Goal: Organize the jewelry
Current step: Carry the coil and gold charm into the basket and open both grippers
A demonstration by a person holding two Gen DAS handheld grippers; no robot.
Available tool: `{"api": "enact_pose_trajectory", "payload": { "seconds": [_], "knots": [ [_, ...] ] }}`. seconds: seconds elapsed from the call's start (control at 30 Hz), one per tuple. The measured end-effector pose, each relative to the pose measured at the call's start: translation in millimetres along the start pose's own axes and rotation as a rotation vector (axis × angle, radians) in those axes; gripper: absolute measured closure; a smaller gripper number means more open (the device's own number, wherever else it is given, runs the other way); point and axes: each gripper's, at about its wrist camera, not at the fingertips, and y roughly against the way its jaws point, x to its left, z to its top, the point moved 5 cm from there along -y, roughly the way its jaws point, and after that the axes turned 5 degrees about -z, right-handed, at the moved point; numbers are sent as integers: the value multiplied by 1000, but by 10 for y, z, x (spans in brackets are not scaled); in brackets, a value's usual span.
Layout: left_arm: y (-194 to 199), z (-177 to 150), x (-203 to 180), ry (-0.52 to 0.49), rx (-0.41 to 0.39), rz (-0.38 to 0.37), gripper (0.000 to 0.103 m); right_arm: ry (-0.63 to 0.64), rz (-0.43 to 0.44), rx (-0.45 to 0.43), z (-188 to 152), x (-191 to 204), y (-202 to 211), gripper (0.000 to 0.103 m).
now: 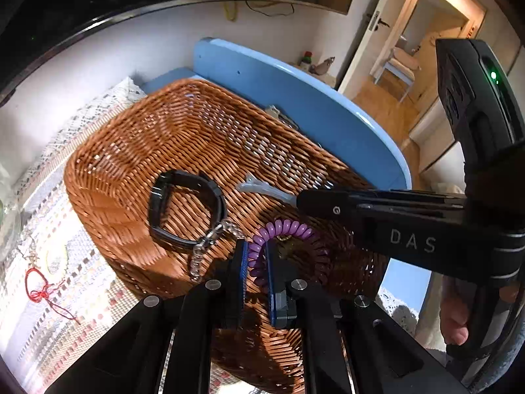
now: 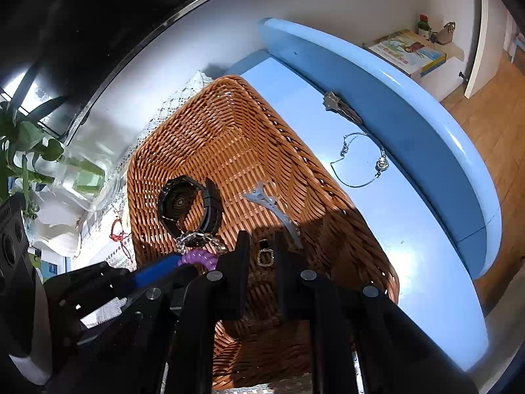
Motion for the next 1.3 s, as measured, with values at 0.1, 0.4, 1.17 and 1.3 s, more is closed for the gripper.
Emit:
{"api": "enact_pose_trajectory", "payload": {
  "seconds": [0.1, 0.4, 1.17, 1.3],
  "knots": [
    [-81, -40, -3, 3, 22, 8, 93, -9, -1, 8, -12, -30, -29, 87],
    [-268, -130, 12, -9, 77, 50, 93, -19, 5, 34, -50, -39, -134, 87],
    [-185, -153, 44, 30, 54, -68, 52, 42, 71, 75, -59, 178, -195, 41],
    [-116, -153, 130, 50, 47, -60, 52, 40, 72, 81, -48, 167, -199, 41]
  ]
}}
